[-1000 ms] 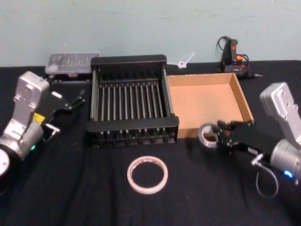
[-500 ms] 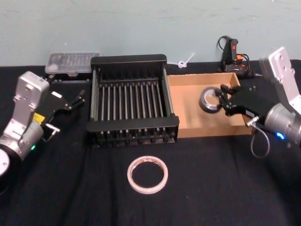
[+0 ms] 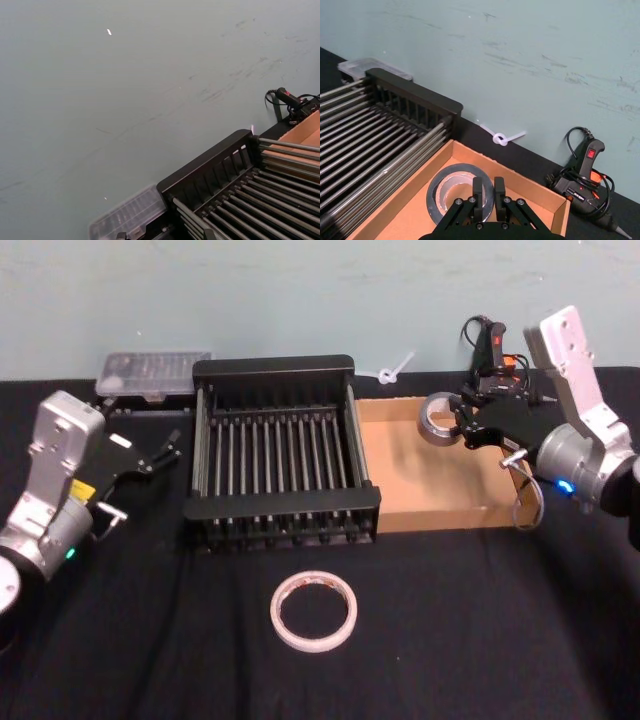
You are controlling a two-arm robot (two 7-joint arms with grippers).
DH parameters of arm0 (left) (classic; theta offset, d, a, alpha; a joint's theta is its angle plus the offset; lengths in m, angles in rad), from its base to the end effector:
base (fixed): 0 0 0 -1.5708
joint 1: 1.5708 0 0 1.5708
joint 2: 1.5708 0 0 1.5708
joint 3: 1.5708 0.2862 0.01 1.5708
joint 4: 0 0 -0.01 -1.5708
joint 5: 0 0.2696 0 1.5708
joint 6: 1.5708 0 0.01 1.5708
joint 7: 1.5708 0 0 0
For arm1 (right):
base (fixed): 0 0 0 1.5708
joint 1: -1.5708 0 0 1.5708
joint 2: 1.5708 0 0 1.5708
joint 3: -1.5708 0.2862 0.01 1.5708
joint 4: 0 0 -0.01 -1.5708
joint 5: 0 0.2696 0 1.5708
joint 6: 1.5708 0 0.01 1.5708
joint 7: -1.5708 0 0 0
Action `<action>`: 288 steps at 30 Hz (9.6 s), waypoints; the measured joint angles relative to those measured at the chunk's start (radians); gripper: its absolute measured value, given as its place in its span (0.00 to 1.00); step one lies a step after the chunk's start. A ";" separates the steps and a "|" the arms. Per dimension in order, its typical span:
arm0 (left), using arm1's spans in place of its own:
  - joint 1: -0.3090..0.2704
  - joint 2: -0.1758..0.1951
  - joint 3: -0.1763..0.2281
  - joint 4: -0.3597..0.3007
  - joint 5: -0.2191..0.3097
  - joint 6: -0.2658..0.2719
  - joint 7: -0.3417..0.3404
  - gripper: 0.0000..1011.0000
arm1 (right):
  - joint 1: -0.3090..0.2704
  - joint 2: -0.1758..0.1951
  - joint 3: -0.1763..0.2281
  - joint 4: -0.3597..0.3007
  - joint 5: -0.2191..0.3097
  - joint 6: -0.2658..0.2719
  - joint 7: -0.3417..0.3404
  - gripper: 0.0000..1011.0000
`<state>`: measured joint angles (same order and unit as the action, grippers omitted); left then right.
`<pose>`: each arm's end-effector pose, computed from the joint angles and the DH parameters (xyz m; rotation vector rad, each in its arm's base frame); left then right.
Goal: Pick up the white tape and place it into the black box , Pick up the silver tape and place it into the brown box.
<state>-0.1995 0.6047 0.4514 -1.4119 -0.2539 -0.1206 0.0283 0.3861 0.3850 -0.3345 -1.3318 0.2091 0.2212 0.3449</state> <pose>0.3204 0.0909 -0.2917 0.3045 -0.2850 1.2480 0.3837 -0.0516 -0.2456 -0.3341 -0.0291 -1.0414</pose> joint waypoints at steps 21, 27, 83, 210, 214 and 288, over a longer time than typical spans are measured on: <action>0.000 0.000 0.000 0.000 0.000 0.000 0.000 0.99 | 0.090 -0.080 -0.011 0.178 -0.045 0.000 -0.008 0.14; 0.000 0.000 0.000 0.000 0.000 0.000 0.000 0.99 | 0.089 -0.080 -0.011 0.175 -0.044 0.001 -0.008 0.17; 0.000 0.000 0.000 0.000 0.000 0.000 0.000 0.99 | -0.011 -0.044 0.031 0.029 0.002 0.032 0.022 0.99; 0.000 0.000 0.000 0.000 0.000 0.000 0.000 0.99 | -0.091 0.036 -0.313 -0.029 0.063 -0.028 0.243 0.99; 0.000 0.000 0.000 0.000 0.000 0.000 0.000 0.99 | -0.093 0.035 -0.313 -0.031 0.057 -0.028 0.237 0.99; 0.000 0.000 0.000 0.000 0.000 0.000 0.000 0.99 | -0.094 0.035 -0.308 -0.033 0.058 -0.029 0.235 0.10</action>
<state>-0.1996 0.6047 0.4514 -1.4120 -0.2539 -0.1206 0.0283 0.2921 0.4196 -0.6428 -1.3643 0.2669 0.1917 0.5801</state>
